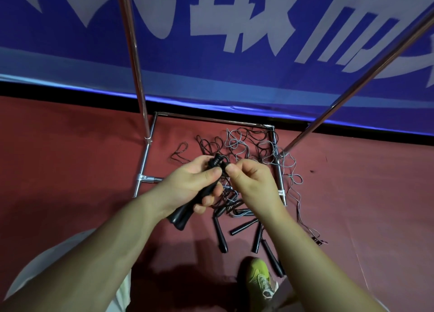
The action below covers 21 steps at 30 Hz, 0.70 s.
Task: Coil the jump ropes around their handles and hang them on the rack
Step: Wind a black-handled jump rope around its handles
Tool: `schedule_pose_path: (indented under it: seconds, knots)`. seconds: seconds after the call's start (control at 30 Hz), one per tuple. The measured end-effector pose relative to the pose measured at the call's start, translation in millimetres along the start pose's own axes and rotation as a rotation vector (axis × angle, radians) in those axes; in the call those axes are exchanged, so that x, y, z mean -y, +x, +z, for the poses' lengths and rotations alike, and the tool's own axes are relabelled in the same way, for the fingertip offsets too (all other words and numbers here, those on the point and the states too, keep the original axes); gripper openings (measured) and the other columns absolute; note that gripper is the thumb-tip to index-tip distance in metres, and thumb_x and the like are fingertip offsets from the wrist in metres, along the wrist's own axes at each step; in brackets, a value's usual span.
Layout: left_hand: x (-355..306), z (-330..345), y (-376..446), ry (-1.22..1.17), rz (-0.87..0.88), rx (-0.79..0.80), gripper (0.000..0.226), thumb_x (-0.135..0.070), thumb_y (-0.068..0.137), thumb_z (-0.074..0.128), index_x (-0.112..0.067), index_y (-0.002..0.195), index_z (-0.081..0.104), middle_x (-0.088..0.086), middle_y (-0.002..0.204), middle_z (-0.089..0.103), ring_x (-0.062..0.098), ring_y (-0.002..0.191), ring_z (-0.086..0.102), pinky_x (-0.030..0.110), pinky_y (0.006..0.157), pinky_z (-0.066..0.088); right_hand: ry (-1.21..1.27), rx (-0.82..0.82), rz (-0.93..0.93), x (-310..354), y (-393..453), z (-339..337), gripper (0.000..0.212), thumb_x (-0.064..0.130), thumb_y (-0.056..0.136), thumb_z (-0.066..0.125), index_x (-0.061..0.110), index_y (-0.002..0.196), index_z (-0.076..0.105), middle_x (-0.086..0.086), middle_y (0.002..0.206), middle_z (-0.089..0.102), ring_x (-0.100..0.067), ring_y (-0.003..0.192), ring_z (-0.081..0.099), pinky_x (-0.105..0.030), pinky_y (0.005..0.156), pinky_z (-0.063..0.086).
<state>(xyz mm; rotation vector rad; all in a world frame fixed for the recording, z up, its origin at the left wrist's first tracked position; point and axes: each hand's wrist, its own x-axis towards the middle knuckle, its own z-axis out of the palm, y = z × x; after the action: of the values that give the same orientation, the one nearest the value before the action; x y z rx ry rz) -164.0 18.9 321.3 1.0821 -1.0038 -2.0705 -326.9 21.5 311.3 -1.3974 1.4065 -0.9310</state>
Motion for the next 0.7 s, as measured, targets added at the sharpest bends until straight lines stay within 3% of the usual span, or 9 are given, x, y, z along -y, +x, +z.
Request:
schedule_pose_path:
  seconds: [0.17, 0.3, 0.43, 0.5, 0.57, 0.63, 0.7]
  knots:
    - [3.4, 4.4, 1.7, 0.187, 0.093, -0.132, 0.008, -0.025, 0.098, 0.047, -0.018, 0.097, 0.049, 0.002, 0.063, 0.055, 0.012, 0.044, 0.044, 0.020, 0.038, 0.031, -0.128, -0.098, 0.033, 2.2, -5.0, 12.0, 0.047, 0.027, 0.094, 0.059, 0.019, 0.053, 0.036, 0.012, 0.042, 0.031, -0.004, 0.044, 0.028, -0.019, 0.043, 0.023]
    - [3.6, 3.7, 3.5, 0.199, 0.110, -0.166, 0.009, -0.027, 0.099, 0.046, -0.019, 0.097, 0.051, 0.000, 0.060, 0.057, 0.012, 0.044, 0.045, 0.021, 0.038, 0.032, -0.153, -0.122, 0.059, 4.8, -6.4, 19.3, 0.048, 0.033, 0.096, 0.053, 0.013, 0.054, 0.042, 0.011, 0.042, 0.029, -0.006, 0.041, 0.027, -0.019, 0.042, 0.022]
    - [2.2, -0.6, 2.9, 0.214, 0.138, -0.174, 0.010, -0.026, 0.100, 0.045, -0.022, 0.095, 0.053, -0.001, 0.058, 0.058, 0.013, 0.044, 0.046, 0.021, 0.038, 0.032, -0.104, -0.026, 0.078, 15.0, -7.3, 20.5, 0.056, 0.037, 0.100, 0.042, 0.018, 0.048, 0.052, 0.009, 0.041, 0.031, -0.007, 0.041, 0.025, -0.021, 0.042, 0.021]
    - [-1.0, -3.9, 1.8, 0.203, 0.138, -0.202, 0.014, -0.025, 0.099, 0.045, -0.014, 0.092, 0.050, 0.001, 0.062, 0.058, 0.013, 0.044, 0.045, 0.021, 0.037, 0.032, -0.020, 0.078, 0.199, 20.3, -6.4, 15.5, 0.064, 0.045, 0.101, 0.034, 0.022, 0.047, 0.059, 0.006, 0.043, 0.038, -0.010, 0.040, 0.030, -0.023, 0.042, 0.026]
    - [-3.8, -8.6, 1.0, 0.215, 0.135, -0.251, 0.019, -0.024, 0.099, 0.046, -0.008, 0.089, 0.047, 0.003, 0.065, 0.057, 0.012, 0.042, 0.045, 0.021, 0.036, 0.032, 0.042, 0.266, 0.270, 21.1, -5.7, 5.6, 0.050, 0.047, 0.099, 0.042, 0.027, 0.060, 0.065, 0.006, 0.050, 0.042, -0.010, 0.041, 0.036, -0.023, 0.044, 0.030]
    - [-3.9, -11.9, 0.2, 0.257, 0.127, -0.264, 0.020, -0.022, 0.099, 0.047, -0.007, 0.087, 0.045, 0.004, 0.066, 0.057, 0.012, 0.041, 0.045, 0.021, 0.036, 0.033, -0.102, 0.412, 0.210, 23.0, -6.0, -4.2, 0.009, 0.031, 0.092, 0.063, 0.025, 0.085, 0.064, 0.010, 0.062, 0.050, -0.005, 0.051, 0.045, -0.023, 0.050, 0.038]
    - [-2.3, -12.8, 1.2, 0.286, 0.122, -0.252, 0.018, -0.020, 0.099, 0.047, -0.009, 0.086, 0.044, 0.005, 0.067, 0.058, 0.012, 0.041, 0.045, 0.022, 0.036, 0.032, -0.457, 0.420, 0.138, 19.9, -5.0, -11.4, 0.018, 0.024, 0.086, 0.071, 0.021, 0.095, 0.056, 0.011, 0.076, 0.054, -0.007, 0.068, 0.051, -0.023, 0.063, 0.041]
